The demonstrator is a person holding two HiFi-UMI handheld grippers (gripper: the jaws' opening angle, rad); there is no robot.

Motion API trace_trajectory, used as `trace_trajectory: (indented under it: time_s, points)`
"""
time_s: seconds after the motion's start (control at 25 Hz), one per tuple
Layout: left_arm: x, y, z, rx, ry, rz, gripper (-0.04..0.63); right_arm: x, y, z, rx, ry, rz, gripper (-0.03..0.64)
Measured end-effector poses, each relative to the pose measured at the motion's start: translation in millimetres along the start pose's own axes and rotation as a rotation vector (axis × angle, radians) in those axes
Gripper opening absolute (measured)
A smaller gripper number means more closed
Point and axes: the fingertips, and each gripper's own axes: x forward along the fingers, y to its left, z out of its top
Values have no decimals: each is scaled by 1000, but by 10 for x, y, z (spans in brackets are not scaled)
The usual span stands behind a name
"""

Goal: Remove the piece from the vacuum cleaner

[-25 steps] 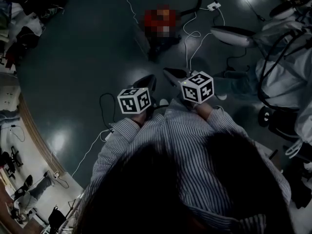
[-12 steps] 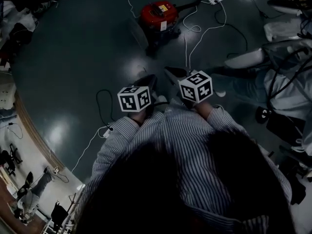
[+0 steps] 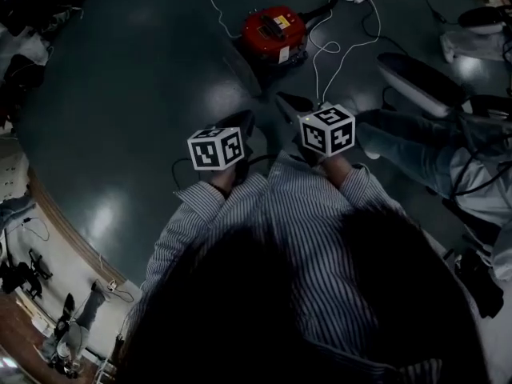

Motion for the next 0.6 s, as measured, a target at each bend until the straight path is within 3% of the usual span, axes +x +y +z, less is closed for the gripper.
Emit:
trace_trajectory:
  time_s: [0.24, 0.4, 0.6]
  points:
    - [268, 360, 338, -19, 64, -39, 8, 471, -146, 288, 50, 17, -38, 3]
    - [501, 424, 377, -54, 115, -73, 8, 642, -264, 224, 123, 69, -28, 3]
    - [758, 544, 340, -81, 166, -60, 8, 770, -452, 76, 152, 141, -44, 3]
